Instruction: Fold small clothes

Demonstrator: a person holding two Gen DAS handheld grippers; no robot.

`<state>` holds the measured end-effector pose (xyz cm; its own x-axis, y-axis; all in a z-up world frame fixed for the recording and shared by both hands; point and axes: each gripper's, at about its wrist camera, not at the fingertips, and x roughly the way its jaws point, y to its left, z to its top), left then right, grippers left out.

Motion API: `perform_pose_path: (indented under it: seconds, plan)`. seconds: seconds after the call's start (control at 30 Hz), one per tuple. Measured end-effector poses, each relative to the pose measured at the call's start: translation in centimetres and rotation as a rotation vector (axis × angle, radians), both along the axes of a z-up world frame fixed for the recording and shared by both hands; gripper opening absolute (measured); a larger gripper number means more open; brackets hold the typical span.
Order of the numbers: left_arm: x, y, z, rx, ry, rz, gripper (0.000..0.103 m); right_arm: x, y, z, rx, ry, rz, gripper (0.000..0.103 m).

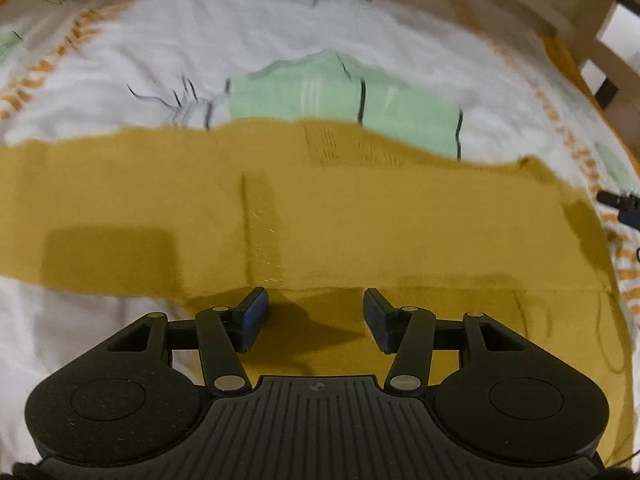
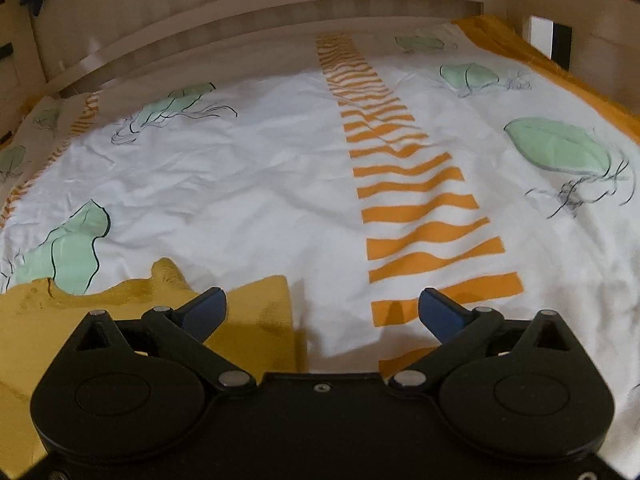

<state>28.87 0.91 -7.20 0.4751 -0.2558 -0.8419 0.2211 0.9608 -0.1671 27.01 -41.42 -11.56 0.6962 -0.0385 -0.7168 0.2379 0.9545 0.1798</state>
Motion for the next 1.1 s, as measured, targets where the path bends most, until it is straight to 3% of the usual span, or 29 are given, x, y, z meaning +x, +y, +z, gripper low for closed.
perform_pose_path:
  seconds: [0.2,0.4,0.47,0.6,0.63,0.67,0.83,0.93,1.1]
  plan:
    - [0.6,-0.8,-0.5,0.034,-0.022,-0.034,0.062,1.2,-0.3,-2.3,0.128,-0.007,-0.02,0.103]
    - [-0.1,-0.9,-0.7,0.021,-0.014,-0.019,0.063,2.1,0.5,-2.7,0.122,-0.009,0.015,0.102]
    - [-0.2,-1.0,-0.7,0.026,-0.016,-0.019,0.063,2.1,1.3,-2.4,0.07,-0.009,0.025,0.08]
    - [-0.2,-1.1,-0.7,0.035,-0.02,-0.019,0.064,2.1,3.0,-2.0,-0.052,-0.002,0.08,0.049]
    - [-0.2,-1.1,-0.7,0.035,-0.02,-0.018,0.064,2.0,3.5,-1.9,-0.085,0.0,0.095,0.034]
    - [-0.2,-1.1,-0.8,0.033,-0.02,-0.017,0.064,1.9,3.8,-1.8,-0.104,-0.001,0.114,0.011]
    - [-0.1,-1.0,-0.8,0.031,-0.021,-0.016,0.064,1.2,4.9,-0.4,-0.143,-0.039,0.187,0.01]
    - [-0.1,-1.0,-0.8,0.028,-0.02,-0.012,0.064,0.7,4.3,0.4,-0.224,-0.071,0.111,0.009]
    - [-0.2,-1.1,-0.8,0.03,-0.026,-0.007,0.064,2.0,2.1,-1.2,-0.191,0.01,0.02,0.009]
